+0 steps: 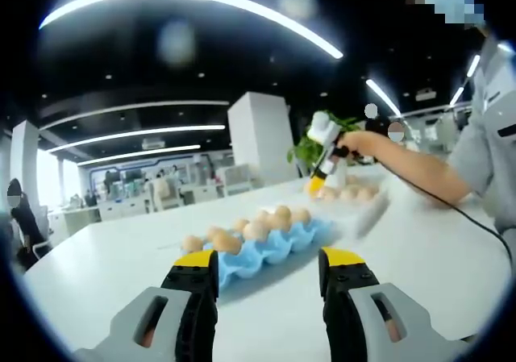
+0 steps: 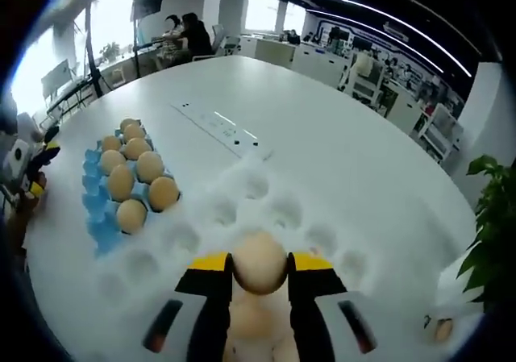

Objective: Pick up the eggs on the table and place them into the egg tray on the table

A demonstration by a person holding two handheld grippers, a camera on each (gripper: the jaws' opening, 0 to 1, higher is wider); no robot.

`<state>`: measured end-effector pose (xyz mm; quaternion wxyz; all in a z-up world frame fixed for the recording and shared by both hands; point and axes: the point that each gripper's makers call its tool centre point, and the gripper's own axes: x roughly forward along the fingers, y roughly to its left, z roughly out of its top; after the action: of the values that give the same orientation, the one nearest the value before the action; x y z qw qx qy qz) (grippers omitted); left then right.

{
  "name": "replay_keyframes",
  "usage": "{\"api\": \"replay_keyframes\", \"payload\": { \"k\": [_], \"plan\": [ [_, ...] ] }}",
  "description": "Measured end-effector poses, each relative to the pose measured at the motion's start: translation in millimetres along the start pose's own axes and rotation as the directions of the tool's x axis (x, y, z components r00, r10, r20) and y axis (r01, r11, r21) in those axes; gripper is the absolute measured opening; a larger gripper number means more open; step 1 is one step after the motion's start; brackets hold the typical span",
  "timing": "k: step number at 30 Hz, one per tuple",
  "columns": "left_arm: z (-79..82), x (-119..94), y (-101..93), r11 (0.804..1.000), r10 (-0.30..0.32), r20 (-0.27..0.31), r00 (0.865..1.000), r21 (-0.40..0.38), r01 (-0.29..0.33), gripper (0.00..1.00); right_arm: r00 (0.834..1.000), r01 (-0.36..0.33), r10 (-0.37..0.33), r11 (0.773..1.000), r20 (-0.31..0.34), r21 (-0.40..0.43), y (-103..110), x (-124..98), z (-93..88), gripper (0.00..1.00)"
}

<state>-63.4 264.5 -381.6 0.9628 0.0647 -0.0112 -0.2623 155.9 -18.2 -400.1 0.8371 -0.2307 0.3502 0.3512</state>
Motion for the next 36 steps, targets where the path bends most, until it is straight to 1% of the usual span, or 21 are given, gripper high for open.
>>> {"api": "replay_keyframes", "payload": {
  "k": [5,9,10,12,13,15,20,25,32,36],
  "plan": [
    [-0.2,0.4,-0.4,1.0,0.0,-0.002,1.0,0.001,0.0,0.5,0.999,-0.002,0.004,0.999,0.041,-0.036,10.1,-4.1,14.2,0.28],
    [-0.2,0.5,-0.8,1.0,0.0,-0.002,1.0,0.001,0.0,0.5,0.998,-0.004,0.008,0.997,0.059,-0.074,19.8,-4.9,24.1,0.28],
    [-0.2,0.5,-0.8,1.0,-0.001,-0.001,1.0,0.001,0.001,0.5,0.997,-0.001,0.008,0.996,0.074,-0.093,23.6,-5.4,31.0,0.28],
    [0.4,0.4,-1.1,1.0,-0.002,0.002,1.0,0.0,0.002,0.5,0.996,-0.014,0.024,0.994,0.089,-0.107,30.5,-5.7,38.1,0.28],
    [0.7,0.3,-1.2,1.0,-0.003,0.003,1.0,0.0,0.003,0.5,0.994,-0.022,0.034,0.993,0.101,-0.119,38.5,-7.9,39.9,0.28],
    [1.0,0.2,-1.1,1.0,-0.003,0.004,1.0,0.0,0.003,0.5,0.992,-0.025,0.039,0.992,0.116,-0.126,41.0,-8.9,45.1,0.28],
    [0.8,0.3,-1.1,1.0,-0.003,0.003,1.0,0.001,0.003,0.5,0.979,-0.058,0.085,0.987,0.183,-0.148,62.5,-12.4,63.1,0.28],
    [0.8,0.0,-0.4,1.0,0.0,0.002,1.0,0.002,0.0,0.5,0.973,-0.083,0.117,0.981,0.198,-0.176,75.1,-9.2,75.3,0.28],
    [0.9,0.0,-0.5,1.0,0.0,0.002,1.0,0.003,0.0,0.5,0.972,-0.092,0.132,0.975,0.195,-0.204,85.2,-6.1,82.1,0.28],
    [1.0,0.0,-0.6,1.0,-0.001,0.001,1.0,0.003,0.001,0.5,0.969,-0.095,0.141,0.971,0.204,-0.219,91.7,-6.8,86.0,0.28]
  ]
}}
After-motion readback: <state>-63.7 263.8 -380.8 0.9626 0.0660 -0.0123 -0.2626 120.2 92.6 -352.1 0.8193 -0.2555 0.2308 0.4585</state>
